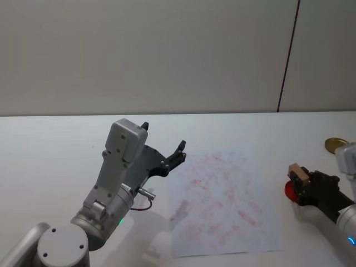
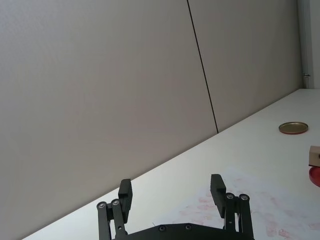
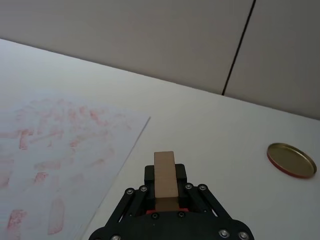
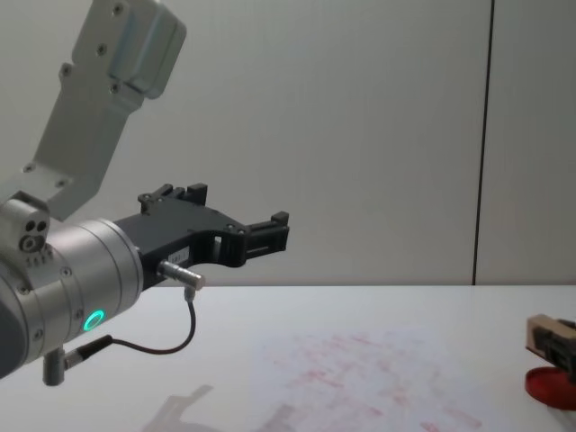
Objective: Use the one hand to pick up the stamp and affix it onto the A4 paper.
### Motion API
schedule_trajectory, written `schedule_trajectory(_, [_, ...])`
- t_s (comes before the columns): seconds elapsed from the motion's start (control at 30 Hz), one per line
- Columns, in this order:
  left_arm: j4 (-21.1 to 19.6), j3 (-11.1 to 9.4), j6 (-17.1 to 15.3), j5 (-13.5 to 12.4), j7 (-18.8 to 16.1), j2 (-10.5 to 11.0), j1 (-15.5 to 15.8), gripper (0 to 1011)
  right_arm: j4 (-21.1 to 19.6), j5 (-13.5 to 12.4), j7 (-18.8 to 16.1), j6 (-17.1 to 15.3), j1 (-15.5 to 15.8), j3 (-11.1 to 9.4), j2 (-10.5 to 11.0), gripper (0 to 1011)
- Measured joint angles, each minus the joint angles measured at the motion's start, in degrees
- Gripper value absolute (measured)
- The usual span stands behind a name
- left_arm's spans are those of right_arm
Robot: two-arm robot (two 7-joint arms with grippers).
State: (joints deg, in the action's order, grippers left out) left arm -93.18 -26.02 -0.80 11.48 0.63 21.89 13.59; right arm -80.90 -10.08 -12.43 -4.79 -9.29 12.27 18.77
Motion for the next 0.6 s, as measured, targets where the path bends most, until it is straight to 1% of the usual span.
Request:
schedule_trajectory(0.1, [0.00, 0.00, 0.00, 0.00, 0.00, 0.00, 0.00, 993, -0.49, 0.45, -0.49, 0.35, 0.06, 0.23, -0.08, 220])
schedule_trajectory(0.3, [0.00, 0.00, 0.00, 0.00, 0.00, 0.00, 0.00, 993, -1.89, 1.10, -2.88, 0.63, 0.09, 1.02, -0.51, 220])
schedule_trajectory(0.43, [0.00, 0.00, 0.00, 0.00, 0.00, 0.00, 0.00, 993, -2.91, 1.13, -5.34, 0.03, 0.03, 1.77, -1.02, 221])
schedule_trajectory(0.5, [0.00, 0.00, 0.00, 0.00, 0.00, 0.00, 0.00, 993, -3.20, 1.13, -6.04, -0.26, -0.01, 2.03, -1.20, 220])
schedule_trajectory(0.6, [0.00, 0.00, 0.00, 0.00, 0.00, 0.00, 0.00, 993, -3.75, 1.03, -7.83, -1.23, -0.10, 2.68, -1.66, 220])
